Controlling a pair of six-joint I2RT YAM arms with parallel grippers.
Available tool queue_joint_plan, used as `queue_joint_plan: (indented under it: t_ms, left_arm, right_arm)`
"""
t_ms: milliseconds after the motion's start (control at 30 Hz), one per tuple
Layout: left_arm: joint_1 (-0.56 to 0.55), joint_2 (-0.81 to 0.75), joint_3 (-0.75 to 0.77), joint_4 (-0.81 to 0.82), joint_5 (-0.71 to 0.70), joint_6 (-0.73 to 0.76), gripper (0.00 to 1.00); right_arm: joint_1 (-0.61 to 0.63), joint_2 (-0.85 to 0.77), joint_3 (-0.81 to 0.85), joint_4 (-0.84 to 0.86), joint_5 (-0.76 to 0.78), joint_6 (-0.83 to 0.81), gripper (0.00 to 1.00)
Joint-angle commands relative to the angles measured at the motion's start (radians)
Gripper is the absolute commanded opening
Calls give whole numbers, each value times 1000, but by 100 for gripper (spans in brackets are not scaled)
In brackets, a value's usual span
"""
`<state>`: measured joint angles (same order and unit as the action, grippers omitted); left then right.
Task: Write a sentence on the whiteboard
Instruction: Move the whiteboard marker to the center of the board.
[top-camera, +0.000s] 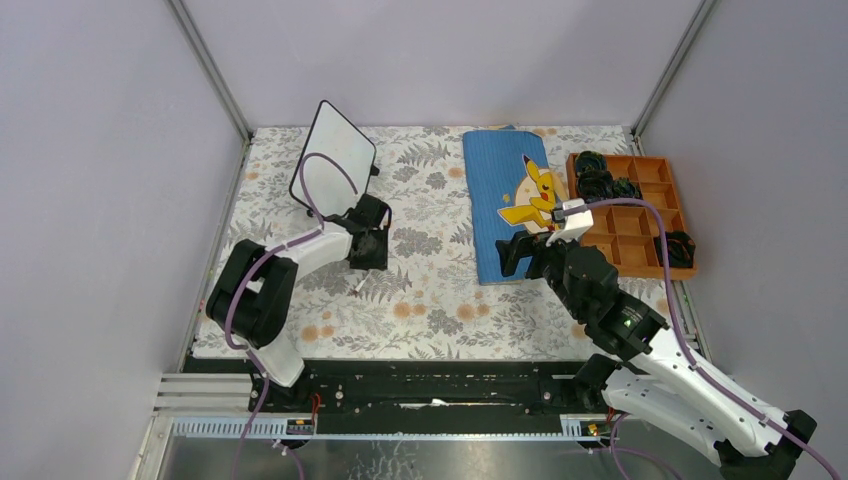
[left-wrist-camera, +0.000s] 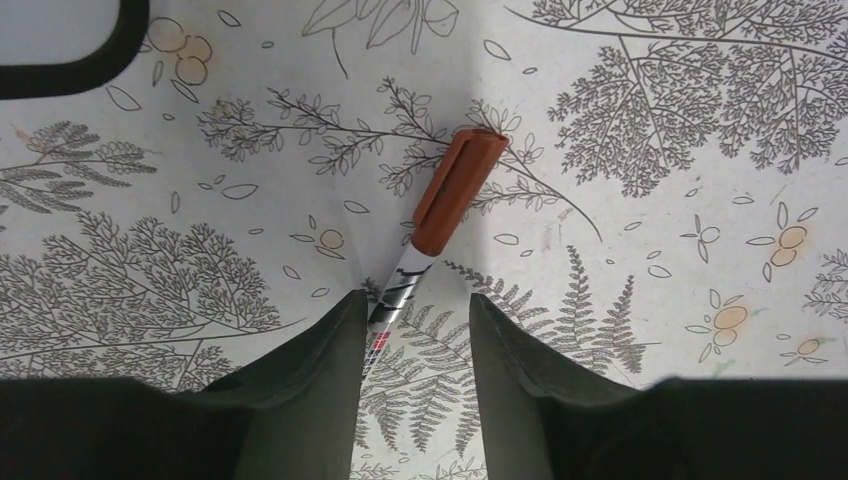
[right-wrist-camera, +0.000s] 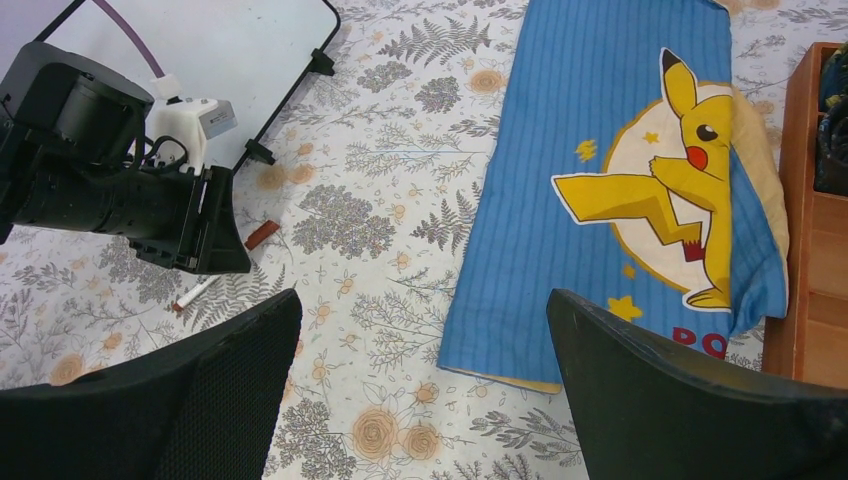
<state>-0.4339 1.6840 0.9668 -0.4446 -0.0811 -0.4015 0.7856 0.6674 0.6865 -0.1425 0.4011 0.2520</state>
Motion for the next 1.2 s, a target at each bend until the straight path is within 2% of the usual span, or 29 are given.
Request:
queue_joint_plan:
  t_ms: [0, 133, 567, 833, 967, 1167]
  left_arm:
    - [-29, -7, 19, -3, 27, 15, 44]
    - [-63, -9, 20, -11, 2, 15, 34]
    - [-100, 50, 51, -47, -25, 41, 33]
    - [-119, 50, 52, -48, -29, 44, 16]
    - [-126, 25, 56, -48, -6, 35, 0]
    - [-142, -63, 138, -48, 19, -15, 0]
  right_arm:
    - [2, -12, 17, 19, 7, 9, 99]
    - [1, -10, 17, 19, 10, 11, 100]
    - [3, -10, 20, 8, 16, 12, 99]
    - [3, -14, 18, 9, 19, 12, 100]
    - [3, -16, 24, 6, 21, 8, 100]
    - [2, -21, 33, 3, 30, 6, 100]
